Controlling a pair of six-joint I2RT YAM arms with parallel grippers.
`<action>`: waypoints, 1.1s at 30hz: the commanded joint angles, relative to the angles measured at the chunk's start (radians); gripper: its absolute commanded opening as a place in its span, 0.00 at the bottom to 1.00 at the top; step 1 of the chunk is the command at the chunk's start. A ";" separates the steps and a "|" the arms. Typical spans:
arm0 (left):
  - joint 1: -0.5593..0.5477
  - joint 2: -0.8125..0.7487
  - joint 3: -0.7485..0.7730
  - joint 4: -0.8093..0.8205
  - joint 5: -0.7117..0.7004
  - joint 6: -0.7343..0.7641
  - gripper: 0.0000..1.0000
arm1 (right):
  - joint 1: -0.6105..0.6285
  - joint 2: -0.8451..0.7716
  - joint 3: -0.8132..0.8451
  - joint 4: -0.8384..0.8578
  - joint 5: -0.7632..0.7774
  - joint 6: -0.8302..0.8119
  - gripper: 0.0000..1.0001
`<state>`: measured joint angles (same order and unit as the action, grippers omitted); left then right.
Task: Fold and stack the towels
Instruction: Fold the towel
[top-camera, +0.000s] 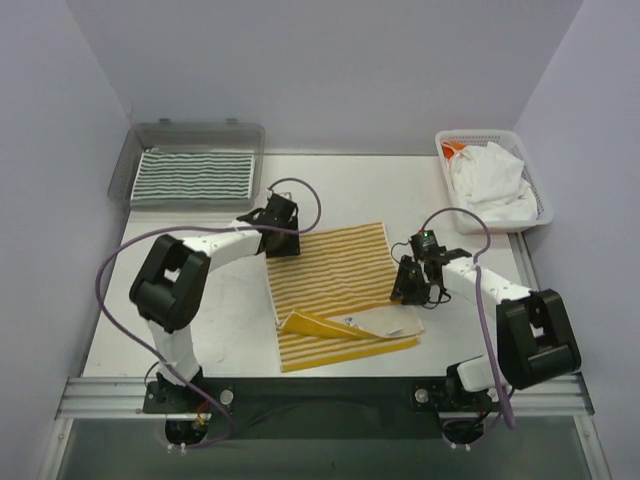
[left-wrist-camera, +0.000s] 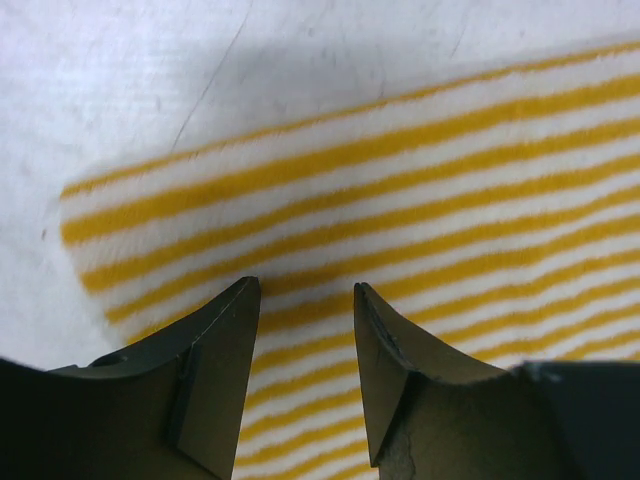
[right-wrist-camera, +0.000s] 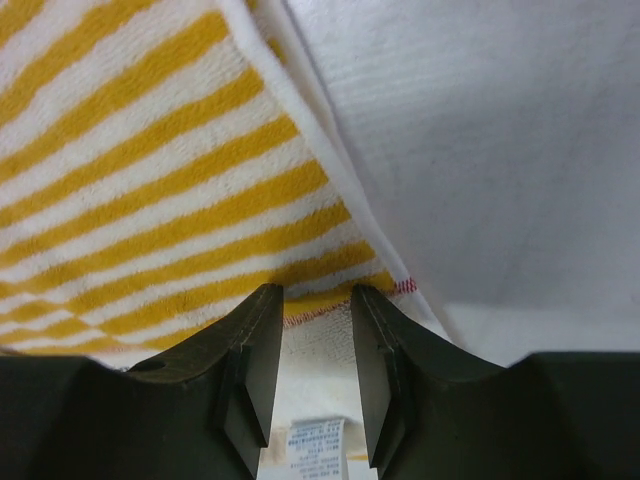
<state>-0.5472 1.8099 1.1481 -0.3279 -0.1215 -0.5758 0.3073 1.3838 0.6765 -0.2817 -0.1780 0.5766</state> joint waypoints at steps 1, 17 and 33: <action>0.007 0.086 0.116 -0.007 -0.029 0.068 0.53 | -0.034 0.058 0.017 0.055 -0.017 0.023 0.34; 0.056 0.210 0.474 -0.023 0.017 0.143 0.60 | -0.097 0.089 0.113 0.102 -0.086 -0.018 0.33; 0.087 -0.861 -0.332 -0.265 -0.280 0.083 0.97 | 0.337 0.136 0.346 0.098 -0.129 -0.273 0.64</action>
<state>-0.4953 1.0458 0.8932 -0.4450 -0.2817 -0.5514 0.6018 1.4441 0.9451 -0.1917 -0.2985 0.3710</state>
